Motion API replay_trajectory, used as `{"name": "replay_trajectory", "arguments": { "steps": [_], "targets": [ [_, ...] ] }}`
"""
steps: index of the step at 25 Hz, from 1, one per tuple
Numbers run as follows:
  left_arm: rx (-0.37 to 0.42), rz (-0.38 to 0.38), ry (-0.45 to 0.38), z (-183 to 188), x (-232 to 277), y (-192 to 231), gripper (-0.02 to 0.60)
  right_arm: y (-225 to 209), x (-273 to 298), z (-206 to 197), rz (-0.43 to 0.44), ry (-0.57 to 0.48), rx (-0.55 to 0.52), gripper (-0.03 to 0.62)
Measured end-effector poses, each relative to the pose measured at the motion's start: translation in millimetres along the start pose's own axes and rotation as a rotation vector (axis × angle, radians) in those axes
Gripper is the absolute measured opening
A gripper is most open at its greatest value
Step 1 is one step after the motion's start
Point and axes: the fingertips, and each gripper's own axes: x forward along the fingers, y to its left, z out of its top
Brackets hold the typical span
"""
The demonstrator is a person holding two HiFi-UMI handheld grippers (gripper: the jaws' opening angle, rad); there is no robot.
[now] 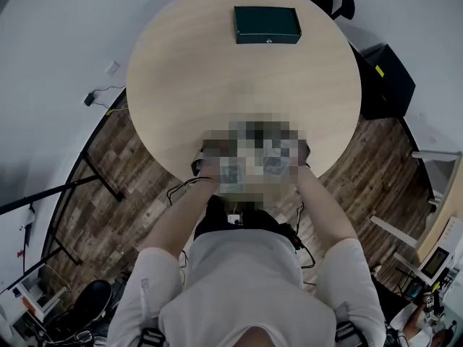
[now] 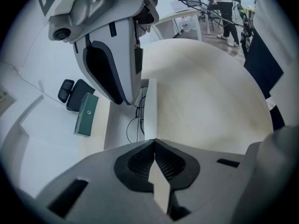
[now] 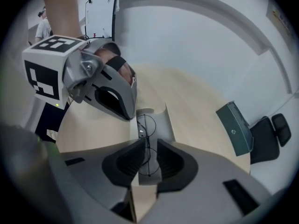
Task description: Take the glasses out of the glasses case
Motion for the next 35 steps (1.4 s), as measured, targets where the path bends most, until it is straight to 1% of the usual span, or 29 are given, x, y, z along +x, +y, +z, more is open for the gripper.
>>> {"name": "replay_trajectory", "arguments": {
  "steps": [1,2,10,13,18,22,28,31,35],
  "targets": [
    [0.001,0.002,-0.001,0.0,0.0,0.1,0.009,0.4,2.6,0.1,-0.002,0.006,-0.011,0.066],
    [0.002,0.002,-0.001,0.0,0.0,0.2,0.009,0.4,5.1,0.2,-0.001,0.013,-0.020,0.057],
    [-0.010,0.005,-0.016,0.5,-2.8,1.9,0.009,6.0,24.7,-2.9,0.056,0.089,-0.072,0.057],
    [-0.002,0.004,-0.014,-2.4,-0.9,0.8,0.009,7.2,31.1,0.4,0.062,0.108,-0.096,0.057],
    [0.007,0.004,-0.020,-2.2,-1.7,0.9,0.009,3.3,35.1,4.2,0.075,0.131,-0.101,0.057],
    [0.017,0.009,-0.023,-2.6,-1.9,-0.2,0.009,5.8,39.3,2.6,0.098,0.162,-0.113,0.029],
    [0.022,0.011,-0.023,-4.1,-0.9,-1.0,0.009,6.3,43.9,2.2,0.113,0.192,-0.113,0.025],
    [0.023,0.011,-0.024,-2.8,-2.0,-1.8,0.009,7.1,40.0,3.2,0.090,0.187,-0.138,0.023],
    [0.034,0.019,-0.023,-5.7,-1.8,0.4,0.009,1.1,36.2,8.0,0.008,0.184,-0.190,0.018]
  ]
}}
